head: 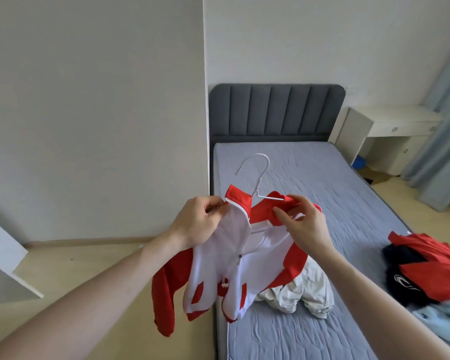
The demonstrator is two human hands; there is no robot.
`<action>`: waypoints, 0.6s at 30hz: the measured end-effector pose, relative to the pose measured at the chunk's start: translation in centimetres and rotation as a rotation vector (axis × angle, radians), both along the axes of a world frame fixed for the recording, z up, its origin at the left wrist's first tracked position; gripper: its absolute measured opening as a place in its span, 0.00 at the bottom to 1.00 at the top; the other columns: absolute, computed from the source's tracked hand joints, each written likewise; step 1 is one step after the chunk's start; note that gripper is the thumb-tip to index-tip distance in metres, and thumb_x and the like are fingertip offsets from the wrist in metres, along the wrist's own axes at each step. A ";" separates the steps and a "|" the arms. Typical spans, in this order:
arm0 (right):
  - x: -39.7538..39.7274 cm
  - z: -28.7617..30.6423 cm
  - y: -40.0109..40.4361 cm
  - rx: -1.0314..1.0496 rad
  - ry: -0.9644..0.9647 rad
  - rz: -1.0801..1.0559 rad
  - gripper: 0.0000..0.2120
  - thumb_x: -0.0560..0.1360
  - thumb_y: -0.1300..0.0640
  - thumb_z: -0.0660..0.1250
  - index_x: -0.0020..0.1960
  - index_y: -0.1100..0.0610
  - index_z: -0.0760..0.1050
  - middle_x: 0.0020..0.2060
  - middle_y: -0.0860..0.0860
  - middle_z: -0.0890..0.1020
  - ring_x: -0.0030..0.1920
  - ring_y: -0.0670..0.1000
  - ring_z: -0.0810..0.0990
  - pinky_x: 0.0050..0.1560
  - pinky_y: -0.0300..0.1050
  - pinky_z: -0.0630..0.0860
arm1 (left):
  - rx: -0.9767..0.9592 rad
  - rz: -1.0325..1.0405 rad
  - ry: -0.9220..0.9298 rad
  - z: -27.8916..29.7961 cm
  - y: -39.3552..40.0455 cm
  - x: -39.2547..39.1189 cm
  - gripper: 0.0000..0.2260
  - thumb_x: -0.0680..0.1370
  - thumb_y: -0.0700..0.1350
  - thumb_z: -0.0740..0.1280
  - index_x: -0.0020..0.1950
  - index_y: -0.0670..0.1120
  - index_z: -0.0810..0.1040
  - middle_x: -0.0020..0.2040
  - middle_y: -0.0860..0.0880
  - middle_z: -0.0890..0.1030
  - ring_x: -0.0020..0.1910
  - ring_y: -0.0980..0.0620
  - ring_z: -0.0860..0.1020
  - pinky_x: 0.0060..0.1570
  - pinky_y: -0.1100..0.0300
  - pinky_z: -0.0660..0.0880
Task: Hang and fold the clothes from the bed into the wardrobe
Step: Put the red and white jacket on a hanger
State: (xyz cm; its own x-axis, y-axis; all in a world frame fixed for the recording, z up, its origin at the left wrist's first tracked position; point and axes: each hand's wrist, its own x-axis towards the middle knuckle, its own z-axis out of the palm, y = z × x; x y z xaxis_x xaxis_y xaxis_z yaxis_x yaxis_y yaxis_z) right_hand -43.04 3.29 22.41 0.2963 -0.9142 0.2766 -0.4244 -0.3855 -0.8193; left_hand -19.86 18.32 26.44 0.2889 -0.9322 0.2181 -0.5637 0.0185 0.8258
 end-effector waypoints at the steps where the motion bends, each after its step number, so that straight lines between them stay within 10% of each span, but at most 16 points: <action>1: -0.8 -0.3 -0.4 0.005 -0.007 -0.008 0.07 0.75 0.48 0.75 0.50 0.41 0.79 0.35 0.44 0.84 0.35 0.44 0.83 0.45 0.48 0.82 | 0.013 -0.017 0.017 -0.5 -0.6 -0.7 0.16 0.81 0.50 0.65 0.34 0.48 0.71 0.29 0.56 0.67 0.32 0.56 0.65 0.34 0.59 0.64; 18: -17.6 -11.5 -8.7 0.210 0.487 -0.123 0.06 0.77 0.53 0.67 0.42 0.44 0.78 0.31 0.37 0.84 0.37 0.39 0.81 0.37 0.36 0.70 | 0.474 -0.137 0.425 -17.4 -11.3 -15.7 0.12 0.83 0.45 0.66 0.47 0.39 0.83 0.42 0.51 0.78 0.44 0.56 0.73 0.48 0.57 0.68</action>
State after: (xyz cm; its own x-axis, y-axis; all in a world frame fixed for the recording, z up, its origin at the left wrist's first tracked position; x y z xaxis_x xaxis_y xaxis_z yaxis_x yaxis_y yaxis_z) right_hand -60.68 -5.38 10.96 0.2320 -0.9710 -0.0578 -0.8058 -0.1586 -0.5706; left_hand -35.58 7.03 9.03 0.1308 -0.9338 -0.3330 -0.2047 -0.3541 0.9125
